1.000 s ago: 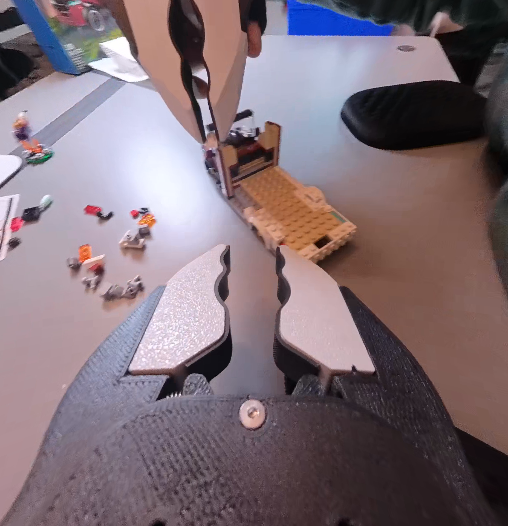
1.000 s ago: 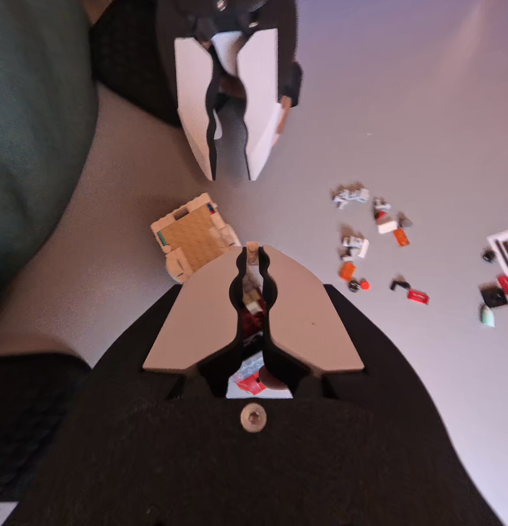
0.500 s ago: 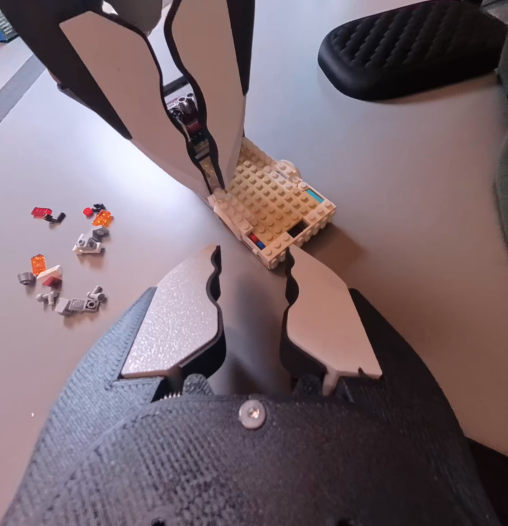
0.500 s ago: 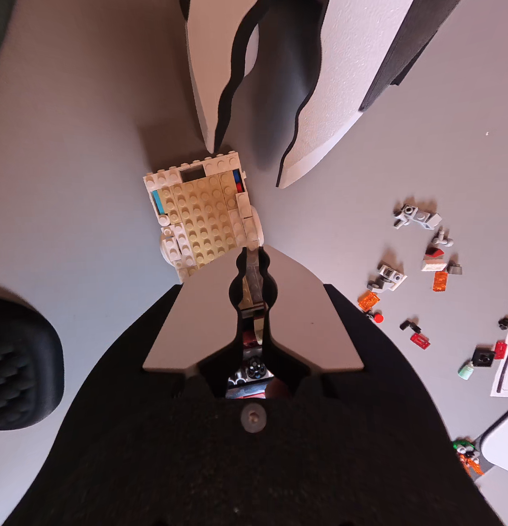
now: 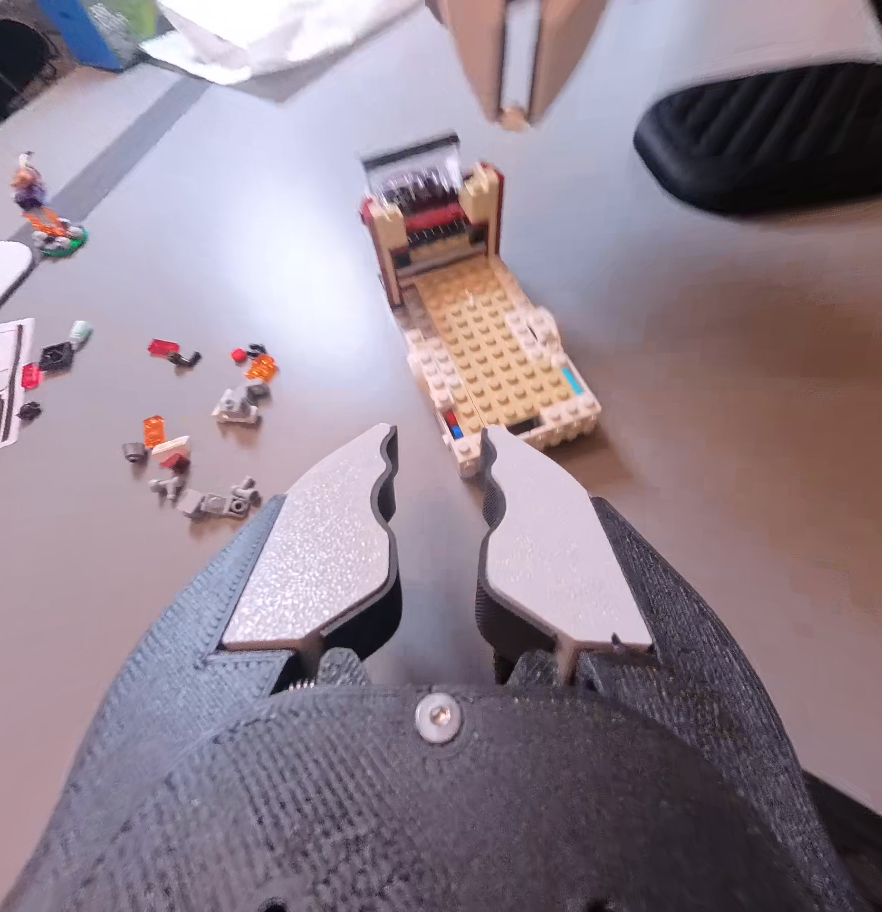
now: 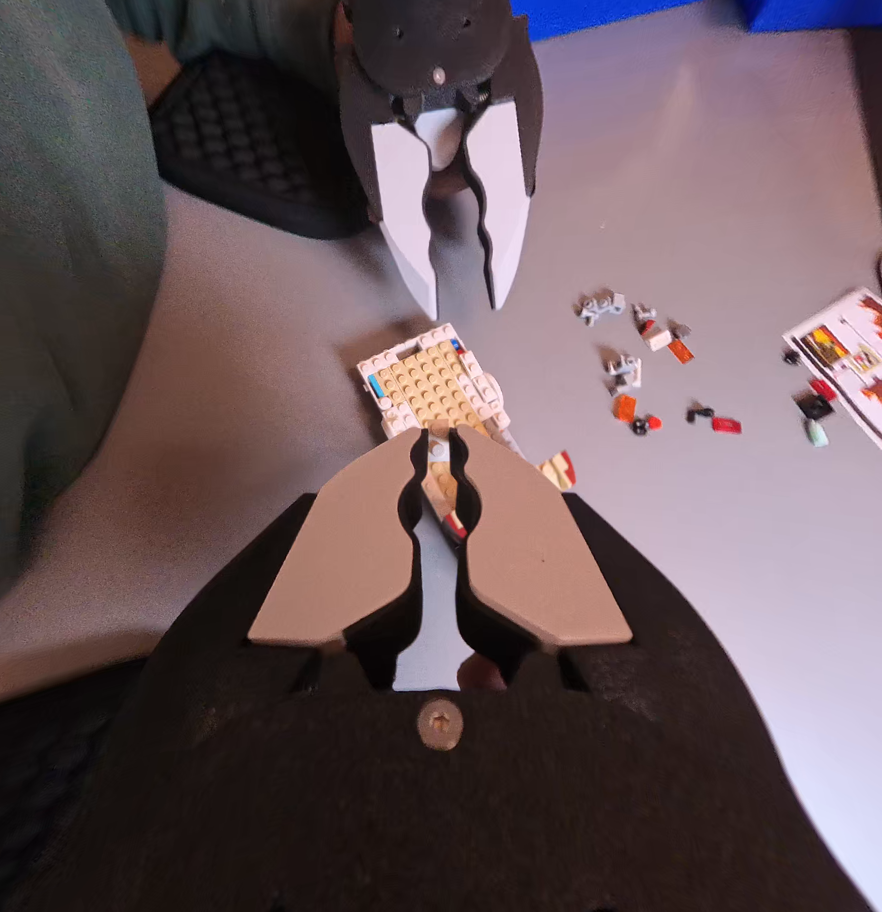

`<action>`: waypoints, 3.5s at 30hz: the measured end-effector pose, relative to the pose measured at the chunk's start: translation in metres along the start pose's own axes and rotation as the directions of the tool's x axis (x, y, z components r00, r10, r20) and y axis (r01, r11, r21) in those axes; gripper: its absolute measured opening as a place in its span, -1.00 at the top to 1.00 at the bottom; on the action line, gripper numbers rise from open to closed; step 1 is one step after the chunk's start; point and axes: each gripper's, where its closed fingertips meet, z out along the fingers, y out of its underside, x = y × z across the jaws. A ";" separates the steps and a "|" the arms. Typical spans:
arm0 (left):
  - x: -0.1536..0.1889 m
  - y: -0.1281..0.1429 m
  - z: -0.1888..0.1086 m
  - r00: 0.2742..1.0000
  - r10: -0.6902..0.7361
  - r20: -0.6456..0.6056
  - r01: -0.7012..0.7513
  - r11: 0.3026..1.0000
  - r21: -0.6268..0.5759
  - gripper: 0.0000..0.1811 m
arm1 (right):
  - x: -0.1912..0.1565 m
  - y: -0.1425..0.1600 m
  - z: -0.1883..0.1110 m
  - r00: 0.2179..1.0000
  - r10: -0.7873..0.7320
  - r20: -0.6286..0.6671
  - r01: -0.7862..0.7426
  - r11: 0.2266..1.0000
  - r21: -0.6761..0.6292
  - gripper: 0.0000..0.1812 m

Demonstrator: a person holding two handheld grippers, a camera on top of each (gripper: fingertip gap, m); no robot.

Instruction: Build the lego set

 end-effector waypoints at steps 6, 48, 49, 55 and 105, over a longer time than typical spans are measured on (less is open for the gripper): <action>0.000 -0.053 -0.006 0.985 -0.161 -0.067 0.170 0.972 0.162 0.88 | -0.007 0.006 -0.008 0.981 0.129 -0.146 -0.100 0.976 0.193 0.91; 0.059 -0.084 0.016 0.988 -0.016 -0.154 0.055 0.967 0.250 0.92 | -0.036 -0.015 0.010 0.986 0.139 -0.097 -0.095 0.927 0.363 0.91; 0.060 -0.084 0.016 0.987 -0.017 -0.158 0.056 0.967 0.247 0.92 | -0.037 -0.014 0.010 0.986 0.137 -0.095 -0.094 0.928 0.361 0.91; 0.058 -0.079 0.017 0.988 0.011 -0.155 0.017 0.984 0.179 0.84 | -0.038 -0.003 0.018 0.988 0.123 -0.094 -0.093 0.956 0.279 0.91; -0.013 -0.015 0.053 0.980 -0.146 0.138 0.186 0.918 -0.349 0.91 | -0.032 0.041 -0.014 0.915 0.348 -0.203 -0.274 0.907 0.321 0.77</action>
